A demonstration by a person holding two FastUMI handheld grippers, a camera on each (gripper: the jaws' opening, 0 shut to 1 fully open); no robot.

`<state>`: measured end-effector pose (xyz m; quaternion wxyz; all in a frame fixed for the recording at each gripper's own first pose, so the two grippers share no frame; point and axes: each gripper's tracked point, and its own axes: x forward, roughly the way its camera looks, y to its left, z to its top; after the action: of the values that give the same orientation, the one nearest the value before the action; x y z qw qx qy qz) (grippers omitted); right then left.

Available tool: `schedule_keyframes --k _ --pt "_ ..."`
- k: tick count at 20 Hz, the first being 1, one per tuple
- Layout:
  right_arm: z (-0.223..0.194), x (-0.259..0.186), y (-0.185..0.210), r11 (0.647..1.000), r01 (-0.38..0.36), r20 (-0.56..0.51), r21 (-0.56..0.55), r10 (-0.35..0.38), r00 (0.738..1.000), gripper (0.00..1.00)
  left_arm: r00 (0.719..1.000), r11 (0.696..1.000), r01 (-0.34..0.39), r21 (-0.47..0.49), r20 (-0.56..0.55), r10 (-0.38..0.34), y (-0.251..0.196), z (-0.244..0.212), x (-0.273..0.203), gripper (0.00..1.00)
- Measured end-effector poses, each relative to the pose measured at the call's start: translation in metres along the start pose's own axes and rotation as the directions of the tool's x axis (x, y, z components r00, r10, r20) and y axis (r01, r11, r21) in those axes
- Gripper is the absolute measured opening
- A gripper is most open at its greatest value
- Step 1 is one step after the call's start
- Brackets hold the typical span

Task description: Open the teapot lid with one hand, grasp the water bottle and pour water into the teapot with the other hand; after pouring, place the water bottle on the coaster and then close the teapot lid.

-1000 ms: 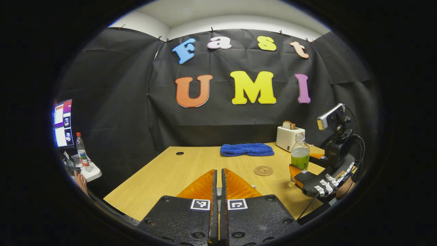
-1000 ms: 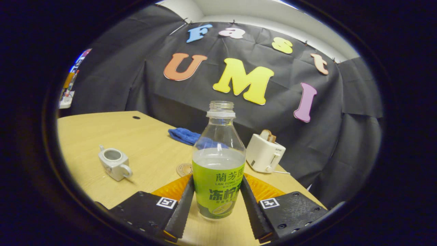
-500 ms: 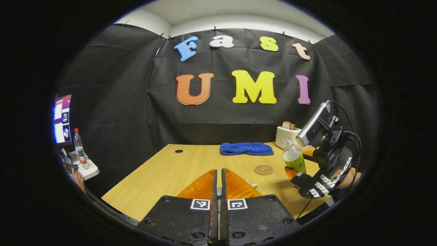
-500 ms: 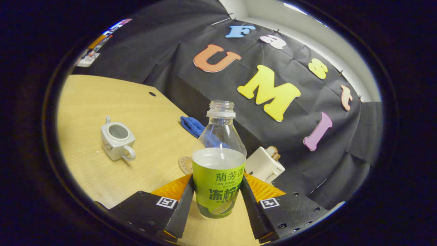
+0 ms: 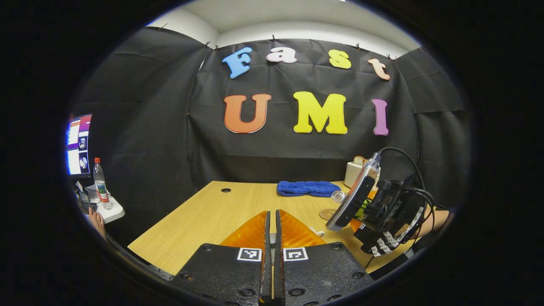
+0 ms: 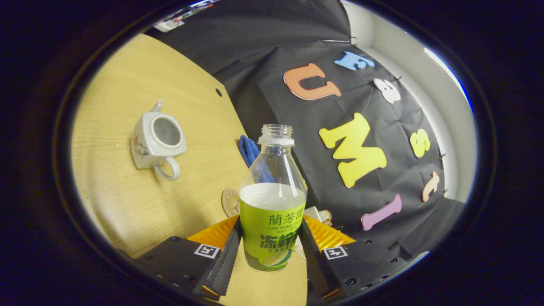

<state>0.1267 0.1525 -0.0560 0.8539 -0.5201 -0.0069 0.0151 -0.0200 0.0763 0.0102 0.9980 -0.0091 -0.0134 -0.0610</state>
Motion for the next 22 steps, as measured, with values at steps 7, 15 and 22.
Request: schedule_keyframes --k 7,15,22 --pt "0.020 0.005 -0.001 0.949 0.083 0.047 -0.303 -0.072 0.996 0.75 1.000 1.000 -0.009 -0.020 -0.001 0.009 0.013 0.000 -0.001 0.04" --pt "0.030 0.001 0.001 0.824 0.150 0.103 -0.547 -0.111 0.988 0.74 1.000 1.000 -0.020 -0.018 -0.014 0.020 0.024 -0.004 -0.002 0.04" --pt "0.039 -0.002 -0.002 0.724 0.193 0.150 -0.662 -0.124 0.981 0.73 1.000 1.000 -0.004 -0.013 -0.018 0.003 0.021 -0.004 -0.002 0.04"
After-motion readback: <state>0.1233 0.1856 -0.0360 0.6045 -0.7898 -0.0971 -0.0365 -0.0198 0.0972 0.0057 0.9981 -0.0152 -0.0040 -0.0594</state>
